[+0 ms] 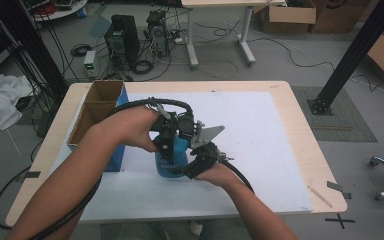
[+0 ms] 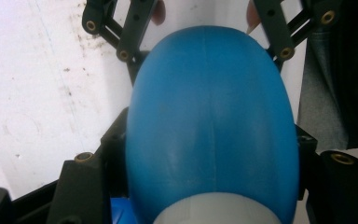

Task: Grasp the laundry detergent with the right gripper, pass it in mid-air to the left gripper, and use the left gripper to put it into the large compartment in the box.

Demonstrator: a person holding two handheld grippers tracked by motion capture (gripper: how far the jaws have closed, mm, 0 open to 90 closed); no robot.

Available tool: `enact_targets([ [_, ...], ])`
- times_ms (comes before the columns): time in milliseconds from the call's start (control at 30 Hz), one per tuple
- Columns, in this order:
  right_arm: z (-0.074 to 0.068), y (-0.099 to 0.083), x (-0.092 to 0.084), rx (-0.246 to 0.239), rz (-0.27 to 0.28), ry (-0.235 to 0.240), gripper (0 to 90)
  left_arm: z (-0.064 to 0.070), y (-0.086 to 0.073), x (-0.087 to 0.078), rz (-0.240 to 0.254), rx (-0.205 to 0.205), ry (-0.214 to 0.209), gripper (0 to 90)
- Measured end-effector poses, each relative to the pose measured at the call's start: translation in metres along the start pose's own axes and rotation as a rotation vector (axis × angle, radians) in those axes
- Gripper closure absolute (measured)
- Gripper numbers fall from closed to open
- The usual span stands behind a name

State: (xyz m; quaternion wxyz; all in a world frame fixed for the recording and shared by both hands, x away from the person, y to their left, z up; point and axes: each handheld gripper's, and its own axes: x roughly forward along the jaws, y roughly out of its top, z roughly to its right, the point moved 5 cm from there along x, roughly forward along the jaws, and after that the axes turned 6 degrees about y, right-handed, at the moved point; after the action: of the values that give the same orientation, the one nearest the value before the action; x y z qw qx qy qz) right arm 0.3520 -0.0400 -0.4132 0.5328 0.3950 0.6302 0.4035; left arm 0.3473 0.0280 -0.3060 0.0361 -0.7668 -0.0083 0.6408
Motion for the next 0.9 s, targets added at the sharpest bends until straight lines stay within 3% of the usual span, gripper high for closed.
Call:
enact_targets([
  [367,0.0,0.004,-0.02,0.029,-0.04,0.01,5.4,-0.004,-0.001,-0.006,-0.004,-0.014,-0.008,38.6],
  [500,-0.001,0.006,-0.028,0.024,-0.084,-0.007,0.0,-0.008,-0.006,-0.011,-0.005,-0.035,-0.017,38.6],
  [733,-0.001,0.016,-0.055,0.01,-0.215,-0.025,0.0,-0.023,-0.02,-0.033,-0.022,-0.132,-0.038,38.6],
  [900,0.002,0.025,-0.081,0.019,-0.327,-0.038,0.0,-0.039,-0.033,-0.052,-0.042,-0.266,-0.055,38.6],
])
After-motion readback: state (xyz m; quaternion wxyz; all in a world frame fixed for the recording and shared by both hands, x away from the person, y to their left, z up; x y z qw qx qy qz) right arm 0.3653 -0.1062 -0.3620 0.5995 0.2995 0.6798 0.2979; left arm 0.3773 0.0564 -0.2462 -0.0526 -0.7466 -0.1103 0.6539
